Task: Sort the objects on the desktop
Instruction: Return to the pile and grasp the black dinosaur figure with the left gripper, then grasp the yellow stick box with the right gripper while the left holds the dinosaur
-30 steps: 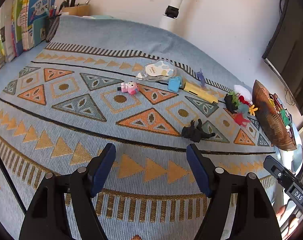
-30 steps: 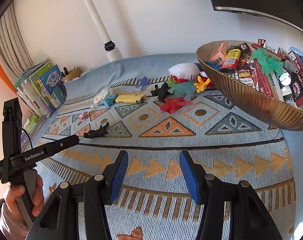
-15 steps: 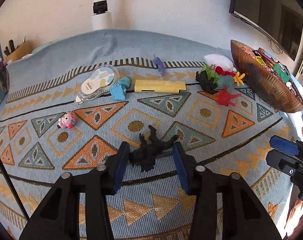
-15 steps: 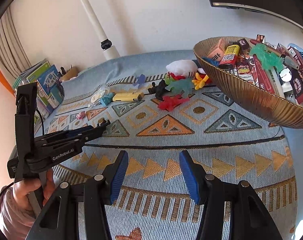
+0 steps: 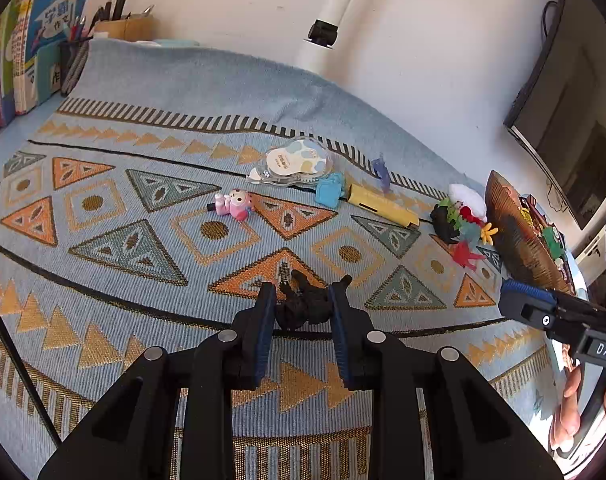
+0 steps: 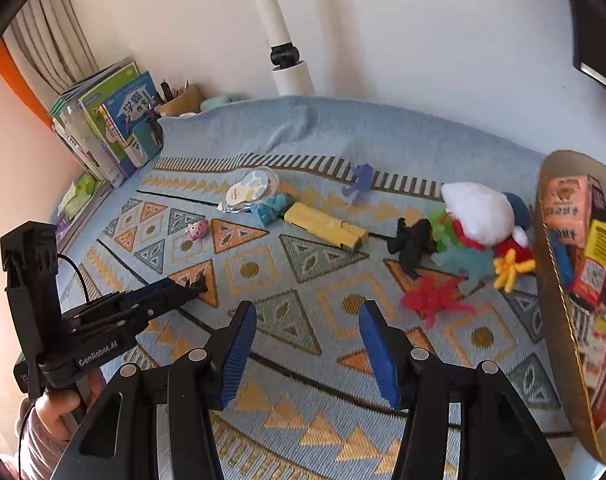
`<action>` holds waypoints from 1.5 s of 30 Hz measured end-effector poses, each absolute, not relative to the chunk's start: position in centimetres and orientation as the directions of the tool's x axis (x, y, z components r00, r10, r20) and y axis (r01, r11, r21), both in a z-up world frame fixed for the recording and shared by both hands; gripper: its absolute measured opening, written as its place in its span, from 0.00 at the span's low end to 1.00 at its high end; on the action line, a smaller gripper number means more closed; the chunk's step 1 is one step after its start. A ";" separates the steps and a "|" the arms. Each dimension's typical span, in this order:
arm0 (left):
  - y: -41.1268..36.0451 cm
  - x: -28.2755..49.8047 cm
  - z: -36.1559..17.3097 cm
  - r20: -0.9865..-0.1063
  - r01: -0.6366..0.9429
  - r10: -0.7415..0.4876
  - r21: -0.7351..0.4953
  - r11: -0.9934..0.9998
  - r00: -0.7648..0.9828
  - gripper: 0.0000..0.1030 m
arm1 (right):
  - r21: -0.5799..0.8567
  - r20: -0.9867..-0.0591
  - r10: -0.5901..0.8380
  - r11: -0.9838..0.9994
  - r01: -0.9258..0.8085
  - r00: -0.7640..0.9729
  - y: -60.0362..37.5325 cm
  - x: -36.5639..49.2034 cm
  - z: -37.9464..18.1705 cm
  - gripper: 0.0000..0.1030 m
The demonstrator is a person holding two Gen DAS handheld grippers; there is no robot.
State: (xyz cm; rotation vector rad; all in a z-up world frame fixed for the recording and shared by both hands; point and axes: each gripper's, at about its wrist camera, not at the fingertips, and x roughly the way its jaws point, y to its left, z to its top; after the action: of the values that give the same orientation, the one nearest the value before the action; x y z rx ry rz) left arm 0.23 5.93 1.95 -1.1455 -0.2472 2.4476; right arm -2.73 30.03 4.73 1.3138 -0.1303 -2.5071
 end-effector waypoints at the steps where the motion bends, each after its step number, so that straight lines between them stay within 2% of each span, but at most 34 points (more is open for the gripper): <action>1: 5.9 0.2 2.0 -0.689 -0.302 0.450 -0.334 -0.893 -0.569 0.23 | 0.211 -0.799 -0.308 -0.948 0.239 -0.516 29.7 -4.2 4.5 0.50; 9: 6.4 -0.1 1.4 -0.708 -0.310 0.459 -0.340 -0.888 -0.537 0.23 | 0.124 -0.865 -0.270 -0.931 0.342 -0.422 28.3 -10.7 2.0 0.50; 14: 6.3 -0.1 1.3 -0.710 -0.311 0.460 -0.341 -0.887 -0.534 0.23 | 0.107 -0.854 -0.273 -0.926 0.363 -0.443 28.6 -11.5 1.5 0.51; 19: 5.9 -0.1 1.3 -0.704 -0.310 0.474 -0.359 -0.880 -0.529 0.24 | -0.017 -0.834 -0.211 -0.913 0.407 -0.510 27.2 -10.2 0.3 0.52; 23: 5.9 0.0 1.3 -0.702 -0.312 0.478 -0.363 -0.878 -0.527 0.25 | 0.023 -0.832 -0.231 -0.922 0.386 -0.503 27.6 -10.8 0.3 0.52; 24: 5.9 0.0 1.3 -0.701 -0.318 0.484 -0.367 -0.875 -0.524 0.28 | 0.016 -0.833 -0.223 -0.924 0.382 -0.506 27.4 -11.0 0.3 0.52; 25: 6.0 0.0 1.3 -0.699 -0.324 0.489 -0.368 -0.872 -0.522 0.31 | -0.002 -0.834 -0.206 -0.926 0.377 -0.512 27.1 -11.0 0.3 0.51; 28: 6.1 0.1 1.4 -0.702 -0.329 0.485 -0.359 -0.873 -0.522 0.31 | -0.001 -0.834 -0.209 -0.925 0.380 -0.511 26.1 -10.2 0.5 0.26; 30: 6.1 0.2 1.3 -0.700 -0.329 0.489 -0.364 -0.872 -0.521 0.31 | -0.007 -0.837 -0.188 -0.935 0.354 -0.514 25.9 -9.2 0.5 0.23; 36: 5.9 0.2 1.3 -0.695 -0.337 0.503 -0.376 -0.863 -0.515 0.35 | 0.121 -0.826 -0.216 -0.970 0.212 -0.521 28.7 -2.4 0.7 0.23; 40: 6.7 0.3 1.4 -0.703 -0.360 0.494 -0.346 -0.866 -0.512 0.45 | 0.240 -0.796 -0.267 -0.963 0.122 -0.544 31.9 3.3 0.8 0.23; 42: 7.7 0.7 1.5 -0.726 -0.376 0.448 -0.276 -0.885 -0.521 0.47 | 0.270 -0.788 -0.277 -0.958 0.095 -0.551 33.1 5.7 0.8 0.23; 45: 9.8 1.2 1.4 -0.767 -0.411 0.335 -0.103 -0.906 -0.547 0.47 | 0.302 -0.778 -0.274 -0.952 0.046 -0.566 34.5 8.3 0.4 0.23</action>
State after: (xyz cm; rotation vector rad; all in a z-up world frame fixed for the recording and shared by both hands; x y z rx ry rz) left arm 1.19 9.84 1.45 -1.1834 0.1233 2.4394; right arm 8.28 34.49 0.42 1.3577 -0.3709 -2.6023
